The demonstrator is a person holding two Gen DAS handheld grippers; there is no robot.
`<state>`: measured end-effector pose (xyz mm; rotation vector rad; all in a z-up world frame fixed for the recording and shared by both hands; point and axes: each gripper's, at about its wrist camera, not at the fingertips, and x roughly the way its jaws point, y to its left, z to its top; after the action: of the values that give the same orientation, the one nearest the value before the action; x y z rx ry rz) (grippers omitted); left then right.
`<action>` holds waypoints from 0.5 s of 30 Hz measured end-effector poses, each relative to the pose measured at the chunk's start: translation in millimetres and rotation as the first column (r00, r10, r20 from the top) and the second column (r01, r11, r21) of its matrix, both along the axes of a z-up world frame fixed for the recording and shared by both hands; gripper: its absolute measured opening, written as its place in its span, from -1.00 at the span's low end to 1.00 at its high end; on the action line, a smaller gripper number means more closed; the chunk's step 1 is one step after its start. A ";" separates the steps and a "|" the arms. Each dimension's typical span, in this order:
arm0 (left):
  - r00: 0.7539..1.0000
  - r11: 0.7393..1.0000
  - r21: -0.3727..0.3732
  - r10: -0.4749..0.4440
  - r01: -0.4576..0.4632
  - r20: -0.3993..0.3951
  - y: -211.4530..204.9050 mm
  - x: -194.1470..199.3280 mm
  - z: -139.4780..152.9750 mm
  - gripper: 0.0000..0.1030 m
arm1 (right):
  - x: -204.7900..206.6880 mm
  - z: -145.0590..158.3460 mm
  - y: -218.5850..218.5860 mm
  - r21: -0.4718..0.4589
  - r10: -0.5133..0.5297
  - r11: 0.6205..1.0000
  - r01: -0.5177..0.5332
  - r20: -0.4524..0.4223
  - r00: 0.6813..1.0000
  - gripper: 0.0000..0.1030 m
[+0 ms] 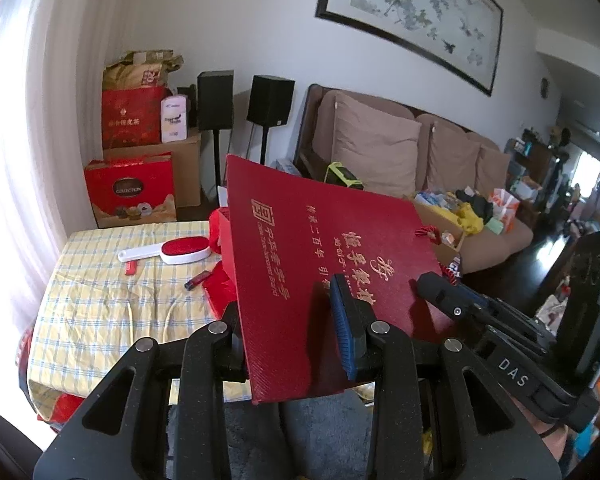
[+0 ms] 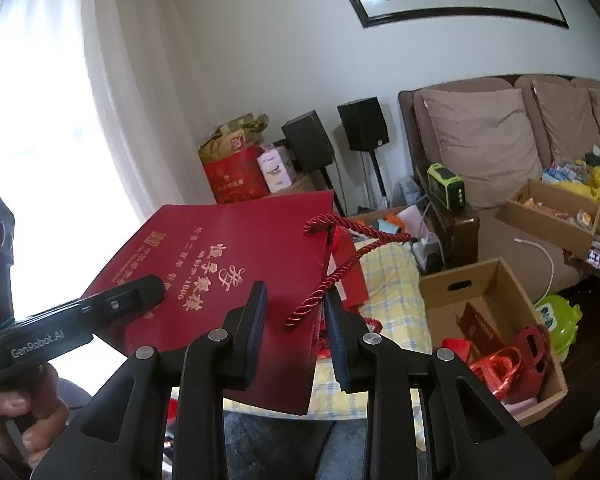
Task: Organize objects
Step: 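Carry the dark red folder with the right gripper toward the cardboard box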
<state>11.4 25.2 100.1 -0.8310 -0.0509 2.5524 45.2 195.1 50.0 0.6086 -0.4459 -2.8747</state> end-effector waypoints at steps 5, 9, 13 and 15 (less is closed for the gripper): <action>1.000 1.000 0.004 -0.011 0.011 -0.015 6.1 1.1 1.0 -0.43 | 2.5 1.9 10.7 -0.006 -0.008 1.000 0.008 0.005 1.000 -0.44; 1.000 1.000 -0.004 -0.007 0.006 -0.025 13.0 3.4 1.5 -0.43 | 2.4 1.3 15.1 -0.010 -0.014 1.000 0.014 0.008 1.000 -0.44; 0.999 1.000 -0.007 -0.015 0.015 -0.035 20.3 5.2 6.8 -0.43 | 5.0 1.6 21.5 -0.021 -0.019 1.000 0.019 -0.003 1.000 -0.44; 0.999 1.000 -0.012 -0.021 0.021 -0.047 24.9 7.1 9.9 -0.43 | 4.9 2.2 24.7 -0.029 -0.023 0.999 0.022 -0.005 1.000 -0.44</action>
<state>18.5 50.2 110.0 -0.7717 -0.0131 2.5537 50.1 219.8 52.2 0.5941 -0.4960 -2.8850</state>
